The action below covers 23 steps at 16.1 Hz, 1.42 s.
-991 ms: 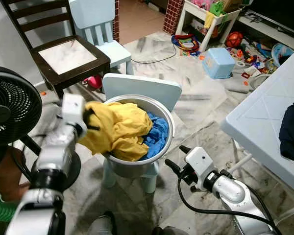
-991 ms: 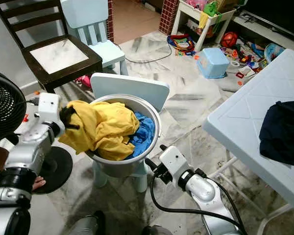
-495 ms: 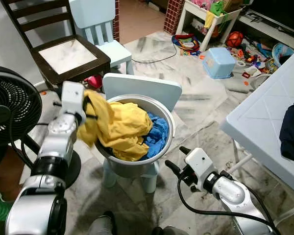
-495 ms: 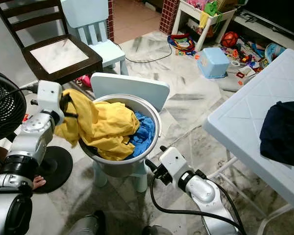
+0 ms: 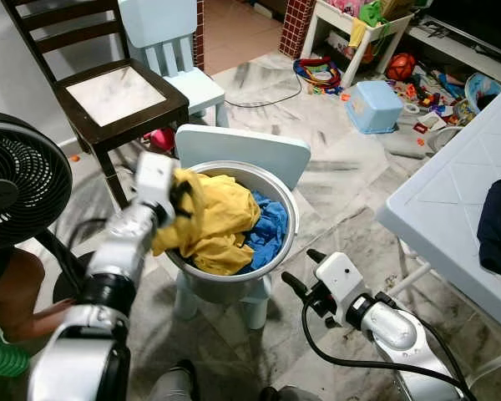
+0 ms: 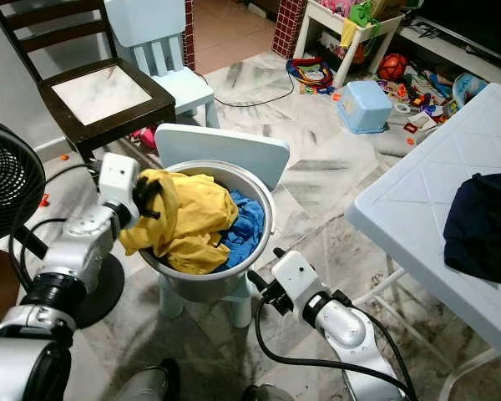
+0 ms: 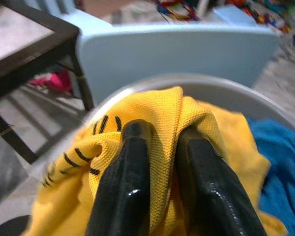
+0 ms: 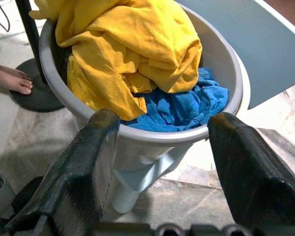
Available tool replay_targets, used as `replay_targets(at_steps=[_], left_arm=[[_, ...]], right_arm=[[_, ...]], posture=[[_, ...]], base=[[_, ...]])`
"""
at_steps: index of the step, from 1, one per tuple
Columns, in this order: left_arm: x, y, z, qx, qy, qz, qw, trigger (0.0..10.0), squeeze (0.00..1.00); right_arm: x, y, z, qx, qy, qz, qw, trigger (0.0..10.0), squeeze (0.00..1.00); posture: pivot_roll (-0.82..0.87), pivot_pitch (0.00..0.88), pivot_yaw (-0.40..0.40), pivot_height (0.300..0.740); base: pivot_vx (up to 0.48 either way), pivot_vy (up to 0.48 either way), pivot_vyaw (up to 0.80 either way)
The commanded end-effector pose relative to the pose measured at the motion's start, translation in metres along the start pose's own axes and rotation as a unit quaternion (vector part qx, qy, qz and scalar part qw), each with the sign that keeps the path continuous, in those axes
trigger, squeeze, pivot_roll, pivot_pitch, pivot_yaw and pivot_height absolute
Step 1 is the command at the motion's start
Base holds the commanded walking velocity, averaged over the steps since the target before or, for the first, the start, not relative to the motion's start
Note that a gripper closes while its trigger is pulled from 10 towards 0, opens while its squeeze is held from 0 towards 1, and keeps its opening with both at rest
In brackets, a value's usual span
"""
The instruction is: Hang hanger
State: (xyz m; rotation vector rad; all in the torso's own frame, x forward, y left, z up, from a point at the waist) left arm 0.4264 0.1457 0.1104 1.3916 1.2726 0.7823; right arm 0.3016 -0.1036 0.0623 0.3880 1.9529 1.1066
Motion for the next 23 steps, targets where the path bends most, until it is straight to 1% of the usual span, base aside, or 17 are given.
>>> replay_targets(at_steps=[1, 2, 3, 6, 7, 9, 10, 11, 13, 14, 16, 17, 19, 20, 21, 22, 23], left_arm=[[-0.019, -0.022, -0.001, 0.038, -0.045, 0.023, 0.998, 10.0, 1.00], [-0.037, -0.048, -0.007, 0.093, -0.102, 0.046, 0.989, 10.0, 1.00], [-0.042, -0.055, -0.010, 0.109, -0.119, 0.051, 0.985, 10.0, 1.00], [-0.057, -0.091, -0.036, 0.190, -0.202, 0.105, 0.955, 10.0, 1.00], [-0.056, -0.092, -0.042, 0.194, -0.208, 0.130, 0.950, 10.0, 1.00], [-0.053, -0.082, -0.047, 0.177, -0.205, 0.143, 0.952, 10.0, 1.00], [-0.047, -0.069, -0.046, 0.148, -0.181, 0.149, 0.961, 10.0, 1.00], [-0.038, -0.046, -0.044, 0.092, -0.142, 0.143, 0.975, 10.0, 1.00], [-0.035, -0.035, -0.051, 0.070, -0.135, 0.139, 0.979, 10.0, 1.00], [-0.038, -0.039, -0.062, 0.080, -0.152, 0.169, 0.971, 10.0, 1.00], [-0.041, -0.056, -0.089, 0.116, -0.186, 0.249, 0.943, 10.0, 1.00], [-0.038, -0.064, -0.097, 0.121, -0.179, 0.234, 0.948, 10.0, 1.00], [-0.034, -0.074, -0.100, 0.116, -0.152, 0.215, 0.958, 10.0, 1.00], [-0.036, -0.077, -0.099, 0.114, -0.130, 0.156, 0.973, 10.0, 1.00], [-0.038, -0.079, -0.097, 0.111, -0.117, 0.126, 0.979, 10.0, 1.00], [-0.038, -0.080, -0.092, 0.101, -0.079, 0.054, 0.990, 10.0, 1.00], [-0.038, -0.079, -0.086, 0.088, -0.048, -0.015, 0.995, 10.0, 1.00]], right_arm=[[-0.003, -0.001, -0.003, 0.003, -0.010, -0.001, 1.000, 10.0, 0.00], [-0.003, -0.002, -0.003, 0.006, -0.011, -0.001, 1.000, 10.0, 0.00], [-0.004, -0.003, -0.003, 0.007, -0.012, -0.002, 1.000, 10.0, 0.00], [-0.004, -0.003, -0.002, 0.010, -0.014, -0.002, 1.000, 10.0, 0.00], [-0.004, -0.004, -0.002, 0.010, -0.014, -0.003, 1.000, 10.0, 0.00], [-0.004, -0.004, -0.001, 0.011, -0.014, -0.003, 1.000, 10.0, 0.00], [-0.004, -0.004, -0.001, 0.010, -0.014, -0.004, 1.000, 10.0, 0.00], [-0.004, -0.004, -0.001, 0.011, -0.015, -0.004, 1.000, 10.0, 0.00], [-0.004, -0.004, -0.001, 0.011, -0.015, -0.004, 1.000, 10.0, 0.00], [-0.004, -0.004, -0.001, 0.011, -0.015, -0.004, 1.000, 10.0, 0.00], [-0.005, -0.004, -0.001, 0.011, -0.014, -0.005, 1.000, 10.0, 0.00], [-0.006, -0.005, 0.000, 0.011, -0.015, -0.005, 1.000, 10.0, 0.00], [-0.006, -0.006, 0.000, 0.013, -0.015, -0.005, 1.000, 10.0, 0.00], [-0.006, -0.006, 0.001, 0.012, -0.015, -0.005, 1.000, 10.0, 0.00], [-0.007, -0.006, 0.001, 0.012, -0.016, -0.005, 1.000, 10.0, 0.00], [-0.007, -0.005, 0.001, 0.011, -0.017, -0.005, 1.000, 10.0, 0.00], [-0.007, -0.005, 0.001, 0.011, -0.017, -0.005, 1.000, 10.0, 0.00]], posture=[[-0.04, 0.158, -0.092, 0.740], [-0.04, 0.159, -0.092, 0.740], [-0.04, 0.159, -0.092, 0.740], [-0.03, 0.160, -0.092, 0.740], [-0.03, 0.159, -0.092, 0.740], [-0.03, 0.158, -0.092, 0.740], [-0.03, 0.157, -0.089, 0.740], [-0.02, 0.156, -0.090, 0.740], [-0.02, 0.156, -0.090, 0.740], [-0.02, 0.154, -0.091, 0.740], [-0.02, 0.155, -0.091, 0.740], [-0.02, 0.155, -0.091, 0.740], [0.00, 0.159, -0.089, 0.740], [0.00, 0.159, -0.087, 0.740], [0.00, 0.159, -0.087, 0.740], [-0.01, 0.159, -0.085, 0.740], [-0.01, 0.159, -0.085, 0.740]], base=[[0.000, 0.000, 0.00], [0.000, 0.000, 0.00], [0.000, 0.000, 0.00], [0.000, 0.000, 0.00], [0.000, 0.000, 0.00], [0.000, 0.000, 0.00], [0.000, 0.000, 0.00], [0.000, 0.000, 0.00], [0.000, 0.000, 0.00], [0.000, 0.000, 0.00], [0.000, 0.000, 0.00], [0.000, 0.000, 0.00], [0.000, 0.000, 0.00], [0.000, 0.000, 0.00], [0.000, 0.000, 0.00], [0.000, 0.000, 0.00], [0.000, 0.000, 0.00]])
Point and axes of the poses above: a point about 5 cm out from each wrist's last joint towards the gripper, its own z axis pointing out of the wrist towards the gripper, its own y axis along the axis of the wrist's last joint, x = y × z, the point moved 6 cm from there along z, pointing out of the wrist towards the gripper, and after that the axes turned 15 degrees about -z, right-handed, at the moved point
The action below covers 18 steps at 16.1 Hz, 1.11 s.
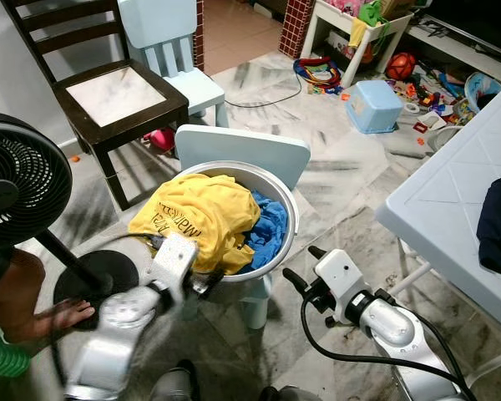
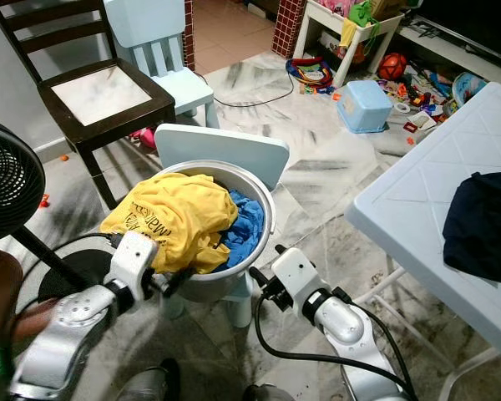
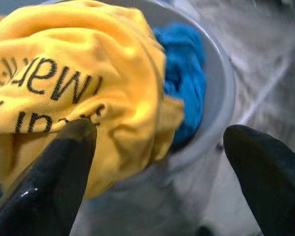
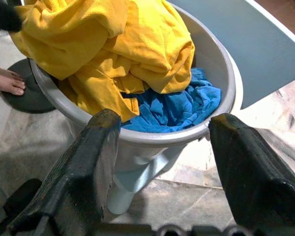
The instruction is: Hang hanger
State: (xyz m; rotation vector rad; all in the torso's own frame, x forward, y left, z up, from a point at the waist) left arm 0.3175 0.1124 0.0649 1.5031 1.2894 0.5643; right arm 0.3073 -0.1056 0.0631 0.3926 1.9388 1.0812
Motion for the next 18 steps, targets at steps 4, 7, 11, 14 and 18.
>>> replay_targets(at_steps=[4, 7, 11, 14, 18], left_arm=[[0.012, -0.004, 0.017, -0.015, 0.069, -0.147, 0.987, 10.0, 0.13], [-0.002, -0.013, 0.019, 0.003, 0.079, -0.225, 0.971, 10.0, 0.09], [0.001, -0.034, 0.019, 0.031, 0.105, -0.278, 0.954, 10.0, 0.00], [0.004, -0.034, 0.022, 0.033, 0.114, -0.291, 0.949, 10.0, 0.00], [0.007, -0.027, 0.037, 0.025, 0.103, -0.281, 0.954, 10.0, 0.00]], right_arm=[[-0.005, -0.005, -0.004, 0.008, -0.007, -0.003, 1.000, 10.0, 0.00], [-0.007, -0.005, -0.004, 0.009, -0.009, -0.005, 1.000, 10.0, 0.00], [-0.004, -0.004, -0.003, 0.006, -0.005, -0.005, 1.000, 10.0, 0.00], [-0.005, -0.004, -0.002, 0.006, -0.005, -0.006, 1.000, 10.0, 0.00], [-0.004, -0.004, -0.003, 0.006, -0.006, -0.005, 1.000, 10.0, 0.00]], posture=[[-0.02, 0.156, -0.086, 0.740], [-0.03, 0.154, -0.082, 0.740], [-0.03, 0.157, -0.087, 0.740], [-0.03, 0.158, -0.086, 0.740], [-0.04, 0.158, -0.084, 0.740]], base=[[0.000, 0.000, 0.00], [0.000, 0.000, 0.00], [0.000, 0.000, 0.00], [0.000, 0.000, 0.00], [0.000, 0.000, 0.00]])
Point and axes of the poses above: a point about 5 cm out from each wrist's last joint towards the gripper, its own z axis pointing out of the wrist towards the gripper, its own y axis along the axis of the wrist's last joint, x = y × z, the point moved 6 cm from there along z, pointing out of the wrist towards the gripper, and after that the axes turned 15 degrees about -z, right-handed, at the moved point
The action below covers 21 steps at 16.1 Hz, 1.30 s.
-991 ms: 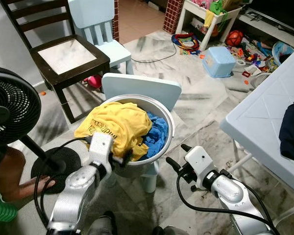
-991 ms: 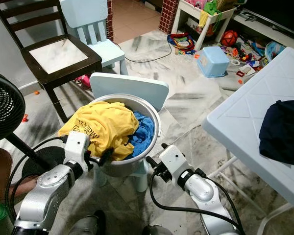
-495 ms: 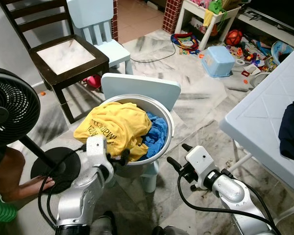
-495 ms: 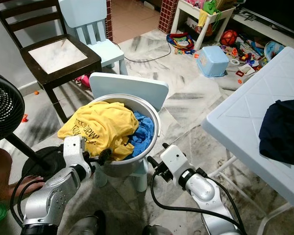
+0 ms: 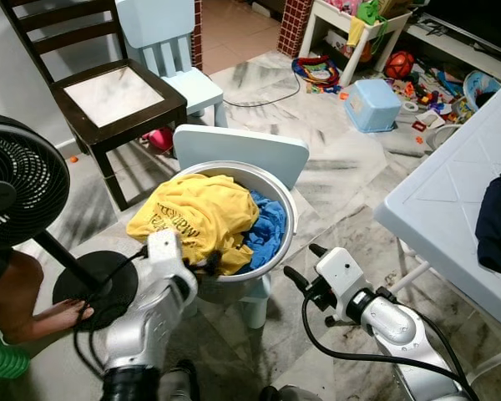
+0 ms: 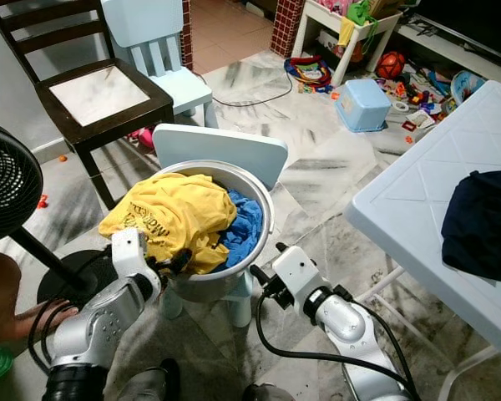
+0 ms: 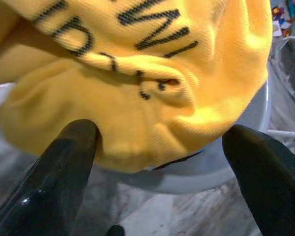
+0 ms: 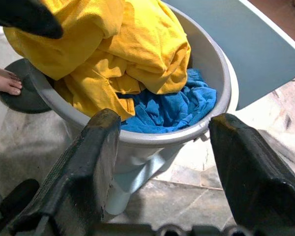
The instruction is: Hang hanger
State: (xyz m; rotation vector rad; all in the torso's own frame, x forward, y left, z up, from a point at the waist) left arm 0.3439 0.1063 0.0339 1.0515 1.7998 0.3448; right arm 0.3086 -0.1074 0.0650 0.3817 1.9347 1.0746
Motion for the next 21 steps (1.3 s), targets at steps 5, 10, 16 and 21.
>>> replay_targets(at_steps=[5, 10, 16, 21], left_arm=[[0.005, -0.017, 0.014, 0.033, 0.005, -0.007, 0.999, 0.0, 0.00], [0.007, -0.026, 0.015, 0.038, 0.004, -0.014, 0.999, 0.0, 0.00], [0.008, -0.026, 0.016, 0.039, 0.003, -0.022, 0.999, 0.0, 0.00], [0.006, -0.027, 0.017, 0.042, -0.002, -0.022, 0.999, 0.0, 0.00]], right_arm=[[-0.005, -0.004, -0.004, 0.008, -0.008, -0.001, 1.000, 10.0, 0.00], [-0.004, -0.005, -0.006, 0.010, -0.008, -0.002, 1.000, 10.0, 0.00], [-0.006, -0.004, -0.004, 0.010, -0.009, -0.005, 1.000, 10.0, 0.00], [-0.006, -0.004, -0.004, 0.010, -0.011, -0.005, 1.000, 10.0, 0.00]], posture=[[-0.06, 0.161, -0.081, 0.740], [-0.05, 0.164, -0.087, 0.740], [-0.05, 0.161, -0.088, 0.740], [-0.05, 0.159, -0.087, 0.740]], base=[[0.000, 0.000, 0.00], [0.000, 0.000, 0.00], [0.000, 0.000, 0.00], [0.000, 0.000, 0.00]])
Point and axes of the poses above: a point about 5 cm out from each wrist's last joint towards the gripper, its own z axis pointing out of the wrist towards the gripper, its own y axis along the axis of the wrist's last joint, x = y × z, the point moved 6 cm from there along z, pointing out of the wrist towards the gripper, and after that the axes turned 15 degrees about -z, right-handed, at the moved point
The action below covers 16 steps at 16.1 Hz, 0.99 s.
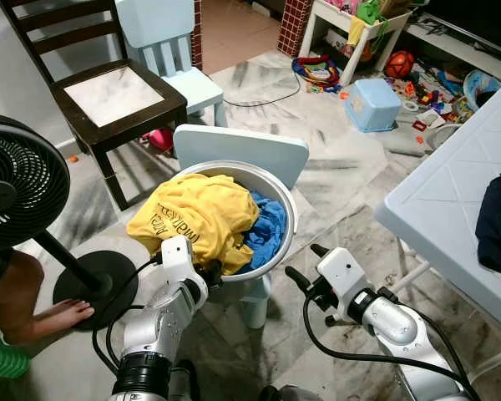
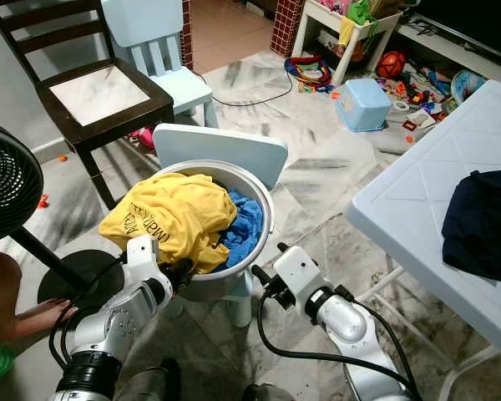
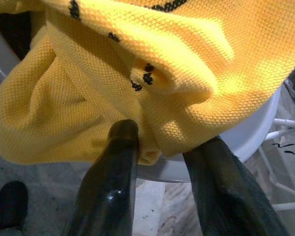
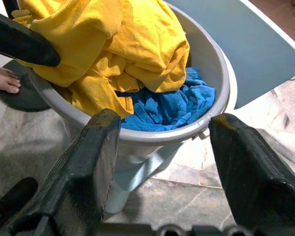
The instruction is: Hang hanger
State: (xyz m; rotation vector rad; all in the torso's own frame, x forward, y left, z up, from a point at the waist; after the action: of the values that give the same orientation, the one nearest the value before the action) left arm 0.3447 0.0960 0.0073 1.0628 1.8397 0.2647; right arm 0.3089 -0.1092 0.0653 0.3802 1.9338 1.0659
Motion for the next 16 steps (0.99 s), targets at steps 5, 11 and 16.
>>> replay_targets(at_steps=[5, 11, 16], left_arm=[[-0.001, -0.005, 0.001, 0.008, -0.003, -0.006, 1.000, 0.0, 0.00], [-0.002, -0.002, -0.001, 0.000, -0.002, -0.001, 1.000, 0.0, 0.00], [-0.001, 0.036, -0.021, -0.073, 0.026, 0.036, 0.996, 0.0, 0.00]], right_arm=[[-0.005, -0.004, -0.003, 0.007, -0.008, -0.004, 1.000, 10.0, 0.00], [-0.004, -0.004, -0.003, 0.008, -0.007, 0.000, 1.000, 10.0, 0.00], [0.001, -0.004, -0.002, 0.003, 0.006, 0.022, 1.000, 10.0, 0.00]], posture=[[-0.05, 0.159, -0.088, 0.740], [-0.05, 0.159, -0.088, 0.740], [-0.02, 0.155, -0.086, 0.740]], base=[[0.000, 0.000, 0.00], [0.000, 0.000, 0.00], [0.000, 0.000, 0.00]])
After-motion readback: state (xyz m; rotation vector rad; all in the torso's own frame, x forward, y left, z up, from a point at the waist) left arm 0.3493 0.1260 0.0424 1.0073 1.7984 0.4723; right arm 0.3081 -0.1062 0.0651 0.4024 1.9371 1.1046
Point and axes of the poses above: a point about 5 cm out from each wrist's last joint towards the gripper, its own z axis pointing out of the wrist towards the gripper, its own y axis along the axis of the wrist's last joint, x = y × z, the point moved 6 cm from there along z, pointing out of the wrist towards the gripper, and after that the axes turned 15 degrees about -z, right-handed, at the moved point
